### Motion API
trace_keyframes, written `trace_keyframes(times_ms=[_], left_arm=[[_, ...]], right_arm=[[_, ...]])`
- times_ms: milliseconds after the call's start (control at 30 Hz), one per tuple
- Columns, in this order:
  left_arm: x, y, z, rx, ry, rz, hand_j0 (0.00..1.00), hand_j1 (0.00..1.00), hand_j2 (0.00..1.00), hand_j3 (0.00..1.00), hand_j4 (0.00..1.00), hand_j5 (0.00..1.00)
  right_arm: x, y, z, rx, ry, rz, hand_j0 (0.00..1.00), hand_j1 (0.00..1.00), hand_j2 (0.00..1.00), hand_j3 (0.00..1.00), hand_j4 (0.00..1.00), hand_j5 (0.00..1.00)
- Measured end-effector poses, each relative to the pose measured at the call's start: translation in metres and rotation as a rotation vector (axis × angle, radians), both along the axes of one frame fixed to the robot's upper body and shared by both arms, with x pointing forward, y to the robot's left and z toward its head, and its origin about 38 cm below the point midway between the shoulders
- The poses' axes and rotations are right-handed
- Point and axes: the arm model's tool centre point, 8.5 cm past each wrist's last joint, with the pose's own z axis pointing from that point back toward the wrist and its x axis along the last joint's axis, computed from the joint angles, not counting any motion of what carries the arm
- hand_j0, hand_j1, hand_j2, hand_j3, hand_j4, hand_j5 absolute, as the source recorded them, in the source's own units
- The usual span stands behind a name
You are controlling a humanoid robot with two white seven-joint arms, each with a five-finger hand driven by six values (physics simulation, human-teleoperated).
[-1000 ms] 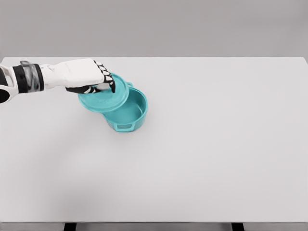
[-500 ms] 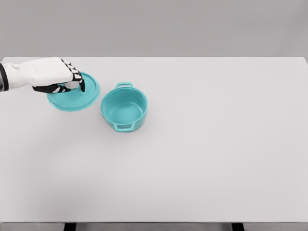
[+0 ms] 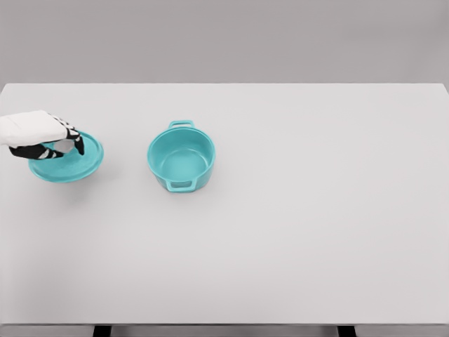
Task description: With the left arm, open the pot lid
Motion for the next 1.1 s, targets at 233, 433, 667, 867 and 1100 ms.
trace_keyframes(times_ms=[233,433,667,867,1100], left_arm=[[0.000,0.020,-0.017,-0.004,0.044,0.068,0.56,0.56,0.56,0.56,0.56,0.56],[0.000,0.030,-0.024,-0.002,0.063,0.100,0.56,0.56,0.56,0.56,0.56,0.56],[-0.001,0.039,-0.030,0.005,0.079,0.127,0.65,0.65,0.65,0.65,0.65,0.65],[-0.001,0.041,-0.029,0.008,0.075,0.134,0.89,0.89,0.89,0.89,0.89,0.89],[0.001,0.044,-0.023,0.002,0.058,0.144,1.00,1.00,1.00,1.00,1.00,1.00]], right_arm=[[0.000,0.000,0.000,0.000,0.000,0.000,1.00,1.00,1.00,1.00,1.00,1.00],[0.000,0.000,0.000,0.000,0.000,0.000,1.00,1.00,1.00,1.00,1.00,1.00],[0.000,0.000,0.000,0.000,0.000,0.000,1.00,1.00,1.00,1.00,1.00,1.00],[0.000,0.000,0.000,0.000,0.000,0.000,1.00,1.00,1.00,1.00,1.00,1.00],[0.000,0.000,0.000,0.000,0.000,0.000,1.00,1.00,1.00,1.00,1.00,1.00]])
